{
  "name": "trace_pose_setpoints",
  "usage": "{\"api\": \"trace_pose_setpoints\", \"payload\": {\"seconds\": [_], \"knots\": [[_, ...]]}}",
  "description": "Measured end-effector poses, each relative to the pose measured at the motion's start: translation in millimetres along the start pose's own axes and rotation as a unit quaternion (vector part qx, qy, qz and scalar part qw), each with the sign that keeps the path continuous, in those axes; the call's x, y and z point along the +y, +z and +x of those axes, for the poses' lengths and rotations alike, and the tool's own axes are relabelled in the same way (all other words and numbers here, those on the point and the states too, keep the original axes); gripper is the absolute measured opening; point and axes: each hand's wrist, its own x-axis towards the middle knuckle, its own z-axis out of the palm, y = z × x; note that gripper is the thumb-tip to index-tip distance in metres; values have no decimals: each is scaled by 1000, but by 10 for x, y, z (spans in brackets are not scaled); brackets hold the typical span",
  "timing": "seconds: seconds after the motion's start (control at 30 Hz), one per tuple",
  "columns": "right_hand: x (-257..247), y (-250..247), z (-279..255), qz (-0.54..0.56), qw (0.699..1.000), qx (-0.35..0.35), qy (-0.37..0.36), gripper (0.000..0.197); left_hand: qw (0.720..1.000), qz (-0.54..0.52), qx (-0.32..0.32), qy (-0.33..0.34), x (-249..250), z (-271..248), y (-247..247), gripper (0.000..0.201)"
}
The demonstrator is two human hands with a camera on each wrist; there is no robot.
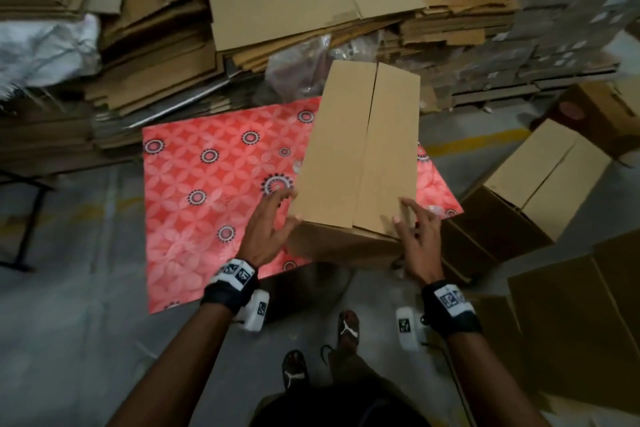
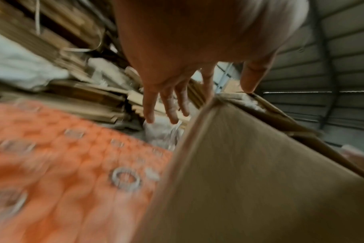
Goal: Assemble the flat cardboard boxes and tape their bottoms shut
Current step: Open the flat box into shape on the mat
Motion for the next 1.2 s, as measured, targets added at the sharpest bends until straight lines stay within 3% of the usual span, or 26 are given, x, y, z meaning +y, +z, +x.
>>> {"api": "trace_pose_setpoints", "payload": {"seconds": [0.13, 0.37, 0.57, 0.7, 0.93, 1.1, 1.2], "knots": [[-45, -22, 601, -29, 999, -21, 10, 38, 997, 40, -66, -22, 117, 663, -179, 46], [52, -43, 1441, -61, 996, -57, 35, 72, 968, 162, -187, -29, 305, 1868, -18, 63], [88, -88, 1729, -73, 993, -90, 34, 68, 954, 198, -222, -47, 378, 2391, 65, 76], [11, -19, 1837, -93, 991, -97, 18, 65, 959, 186, -203, -67, 370, 2420, 56, 80], [-197, 289, 1924, -93, 973, -204, -43, 71, 962, 183, -167, -114, 108, 1907, -403, 83], [-475, 671, 1961, -133, 953, -260, -82, 60, 963, 218, -102, -118, -28, 1575, -693, 74], [-578, 680, 1781, -153, 950, -253, -99, 54, 955, 260, -77, -122, 37, 1275, -677, 67]]}}
